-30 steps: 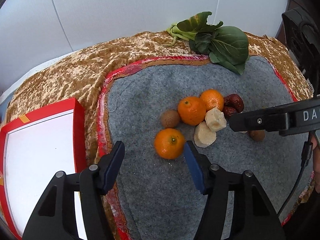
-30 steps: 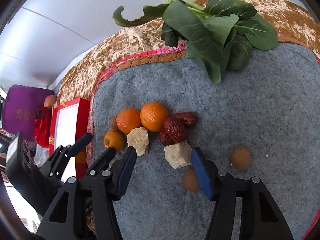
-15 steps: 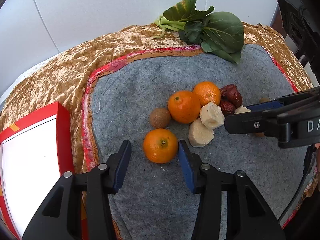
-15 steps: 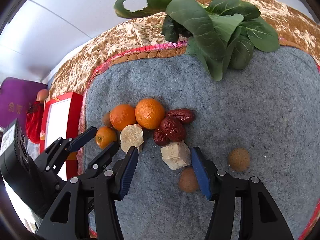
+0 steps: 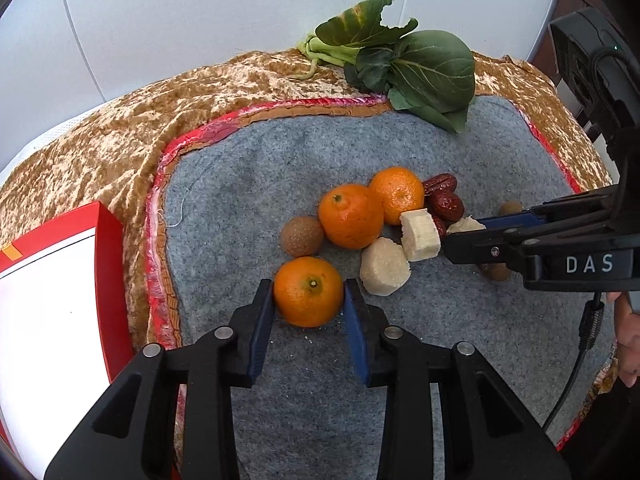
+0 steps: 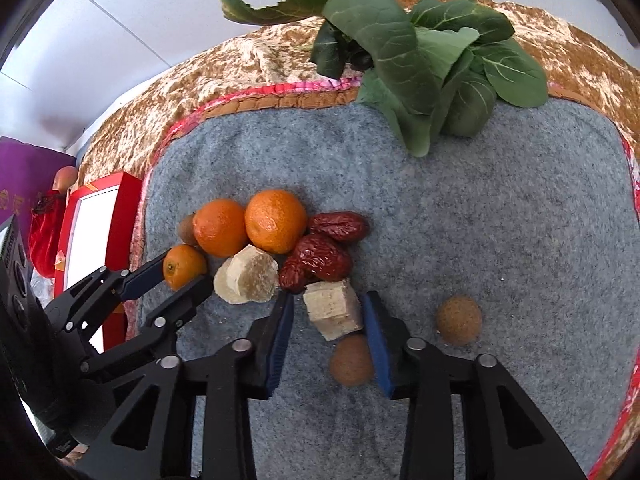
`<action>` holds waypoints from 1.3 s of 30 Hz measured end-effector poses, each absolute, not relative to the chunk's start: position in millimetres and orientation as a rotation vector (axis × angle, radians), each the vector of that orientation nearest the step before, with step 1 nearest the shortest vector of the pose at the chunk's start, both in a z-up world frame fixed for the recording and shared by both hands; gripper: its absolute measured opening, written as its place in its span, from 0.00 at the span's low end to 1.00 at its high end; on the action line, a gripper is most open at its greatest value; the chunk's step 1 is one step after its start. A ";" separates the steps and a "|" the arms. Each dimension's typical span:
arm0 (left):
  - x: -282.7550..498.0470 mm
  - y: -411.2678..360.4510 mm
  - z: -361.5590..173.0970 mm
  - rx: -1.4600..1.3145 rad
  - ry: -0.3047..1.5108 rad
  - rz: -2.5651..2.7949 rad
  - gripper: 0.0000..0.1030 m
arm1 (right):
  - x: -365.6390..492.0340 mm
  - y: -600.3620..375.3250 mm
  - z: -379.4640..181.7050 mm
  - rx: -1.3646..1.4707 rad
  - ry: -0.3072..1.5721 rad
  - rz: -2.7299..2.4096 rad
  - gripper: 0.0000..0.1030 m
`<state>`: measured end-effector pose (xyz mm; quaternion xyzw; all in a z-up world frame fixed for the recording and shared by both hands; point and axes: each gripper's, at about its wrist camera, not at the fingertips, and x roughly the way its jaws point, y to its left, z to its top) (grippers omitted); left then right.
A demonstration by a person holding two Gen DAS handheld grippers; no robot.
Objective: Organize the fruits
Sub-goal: 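Grasp a mandarin with the left tool while the right tool grasps a white cube, then carry mandarin and cube to the white tray and open both tools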
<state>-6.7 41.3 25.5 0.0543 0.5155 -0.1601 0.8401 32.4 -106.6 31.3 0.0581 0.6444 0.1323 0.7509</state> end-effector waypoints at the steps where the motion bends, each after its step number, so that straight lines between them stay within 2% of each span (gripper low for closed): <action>1: -7.6 41.0 26.4 0.113 1.088 -0.340 0.31 | 32.2 -107.5 31.4 0.128 1.405 0.288 0.28; 16: -34.7 48.1 56.7 0.105 1.033 -0.333 0.31 | 30.3 -126.0 44.2 0.206 1.376 0.302 0.21; 27: -64.8 95.2 86.0 0.059 0.978 -0.233 0.31 | 15.8 -122.4 75.2 0.258 1.284 0.374 0.18; 39: -85.5 181.8 82.6 0.017 1.015 -0.029 0.31 | 1.7 -28.1 78.1 0.325 1.285 0.648 0.18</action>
